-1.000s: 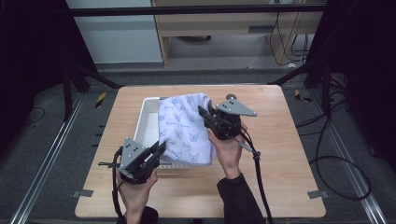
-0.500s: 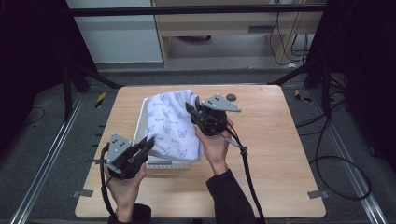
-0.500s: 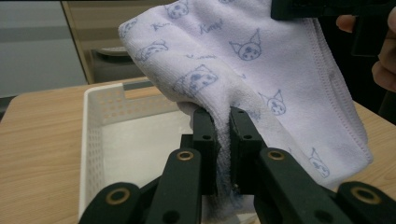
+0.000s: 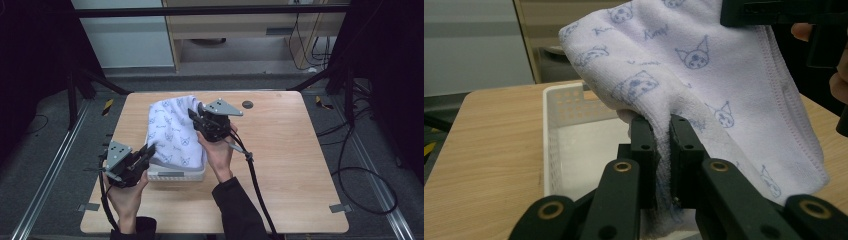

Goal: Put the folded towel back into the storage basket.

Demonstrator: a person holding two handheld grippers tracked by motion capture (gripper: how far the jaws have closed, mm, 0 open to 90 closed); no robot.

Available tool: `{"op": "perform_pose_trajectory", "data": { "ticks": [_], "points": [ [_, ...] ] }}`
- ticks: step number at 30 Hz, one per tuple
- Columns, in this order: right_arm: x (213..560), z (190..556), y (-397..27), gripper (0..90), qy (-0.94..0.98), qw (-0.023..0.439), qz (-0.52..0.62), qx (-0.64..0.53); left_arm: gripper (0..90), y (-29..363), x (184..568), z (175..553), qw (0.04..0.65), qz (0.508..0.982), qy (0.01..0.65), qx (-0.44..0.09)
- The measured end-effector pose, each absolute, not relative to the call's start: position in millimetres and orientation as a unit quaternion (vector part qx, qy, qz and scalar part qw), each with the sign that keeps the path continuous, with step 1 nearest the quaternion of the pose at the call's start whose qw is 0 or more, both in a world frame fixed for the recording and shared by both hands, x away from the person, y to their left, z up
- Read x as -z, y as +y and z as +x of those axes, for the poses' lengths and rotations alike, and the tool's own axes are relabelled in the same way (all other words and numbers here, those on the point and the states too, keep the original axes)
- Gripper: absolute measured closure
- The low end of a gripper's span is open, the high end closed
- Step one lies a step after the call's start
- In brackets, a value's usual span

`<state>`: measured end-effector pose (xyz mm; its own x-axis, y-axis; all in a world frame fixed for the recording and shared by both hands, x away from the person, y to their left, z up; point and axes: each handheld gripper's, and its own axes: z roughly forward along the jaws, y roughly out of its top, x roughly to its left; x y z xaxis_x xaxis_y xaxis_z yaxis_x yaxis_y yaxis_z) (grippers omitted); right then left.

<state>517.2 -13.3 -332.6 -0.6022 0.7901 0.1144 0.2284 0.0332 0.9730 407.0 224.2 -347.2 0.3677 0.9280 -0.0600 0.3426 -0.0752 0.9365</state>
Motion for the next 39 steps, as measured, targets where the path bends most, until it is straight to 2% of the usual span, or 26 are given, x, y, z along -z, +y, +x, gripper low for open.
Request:
{"op": "perform_pose_trajectory", "data": {
  "ticks": [12,39],
  "points": [
    [340,530,-1,76.2,0.68,0.241,0.373,-0.584,82.2,234,359,421,0.471,0.661,0.496,-0.309],
    [380,567,18,76.0,0.703,0.227,0.383,-0.555,82.3,239,395,453,0.431,0.666,0.526,-0.307]
  ]
}}
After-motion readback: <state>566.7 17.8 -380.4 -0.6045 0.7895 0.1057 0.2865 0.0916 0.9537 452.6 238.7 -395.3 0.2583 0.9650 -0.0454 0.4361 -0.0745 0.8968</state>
